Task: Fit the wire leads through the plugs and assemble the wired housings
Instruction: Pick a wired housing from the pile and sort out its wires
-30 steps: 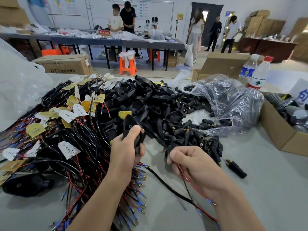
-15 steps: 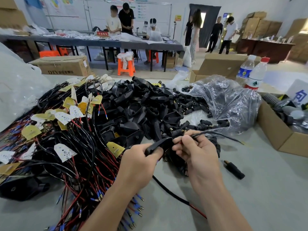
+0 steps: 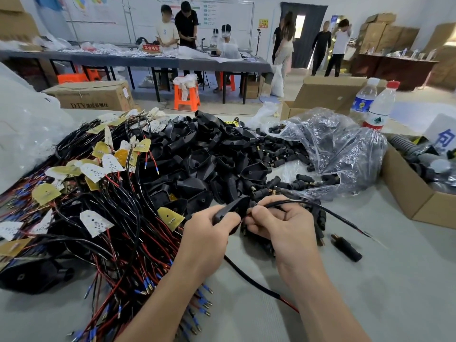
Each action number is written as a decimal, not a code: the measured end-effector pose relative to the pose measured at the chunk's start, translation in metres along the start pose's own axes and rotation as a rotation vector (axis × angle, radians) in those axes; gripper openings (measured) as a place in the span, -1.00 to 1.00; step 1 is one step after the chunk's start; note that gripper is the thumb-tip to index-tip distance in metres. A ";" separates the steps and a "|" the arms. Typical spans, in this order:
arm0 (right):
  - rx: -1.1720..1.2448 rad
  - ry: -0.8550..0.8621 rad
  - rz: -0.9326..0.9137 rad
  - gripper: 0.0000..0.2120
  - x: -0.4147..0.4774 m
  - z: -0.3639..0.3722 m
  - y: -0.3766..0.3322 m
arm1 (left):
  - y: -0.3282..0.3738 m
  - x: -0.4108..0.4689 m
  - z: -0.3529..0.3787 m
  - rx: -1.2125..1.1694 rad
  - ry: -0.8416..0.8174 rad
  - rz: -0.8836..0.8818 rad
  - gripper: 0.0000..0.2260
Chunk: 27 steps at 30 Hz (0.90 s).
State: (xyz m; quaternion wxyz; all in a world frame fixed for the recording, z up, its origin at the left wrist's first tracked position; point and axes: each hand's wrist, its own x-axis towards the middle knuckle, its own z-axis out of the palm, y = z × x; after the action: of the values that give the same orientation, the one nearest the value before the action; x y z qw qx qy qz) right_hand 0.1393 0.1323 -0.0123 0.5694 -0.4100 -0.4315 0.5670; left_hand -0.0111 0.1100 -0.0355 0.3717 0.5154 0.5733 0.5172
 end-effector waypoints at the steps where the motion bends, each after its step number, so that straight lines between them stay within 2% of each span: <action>1: 0.013 0.012 0.002 -0.84 0.000 0.001 0.000 | 0.000 -0.001 0.001 0.044 0.021 0.023 -0.69; 7: 0.185 0.128 -0.009 -0.88 0.002 0.000 -0.004 | 0.003 -0.007 0.001 0.214 0.141 0.108 -0.67; 15: 0.113 0.058 0.009 -0.93 0.004 0.000 0.001 | 0.002 -0.007 0.000 0.185 0.086 0.092 -0.45; 18: 0.110 0.060 -0.007 -0.92 0.006 -0.004 -0.001 | -0.002 -0.004 -0.001 0.145 0.104 0.083 -0.54; 22: 0.127 -0.054 0.038 -0.75 0.003 -0.003 -0.001 | -0.002 -0.001 -0.001 0.091 0.150 0.125 -0.68; 27: 0.100 -0.033 0.033 -0.88 0.005 -0.003 0.001 | -0.001 0.002 -0.003 -0.003 0.225 0.102 -0.79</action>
State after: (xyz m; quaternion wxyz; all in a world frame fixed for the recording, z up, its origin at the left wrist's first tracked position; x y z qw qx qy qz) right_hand 0.1418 0.1372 -0.0138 0.5726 -0.3787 -0.4054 0.6036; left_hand -0.0144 0.1114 -0.0358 0.2791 0.4819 0.5838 0.5908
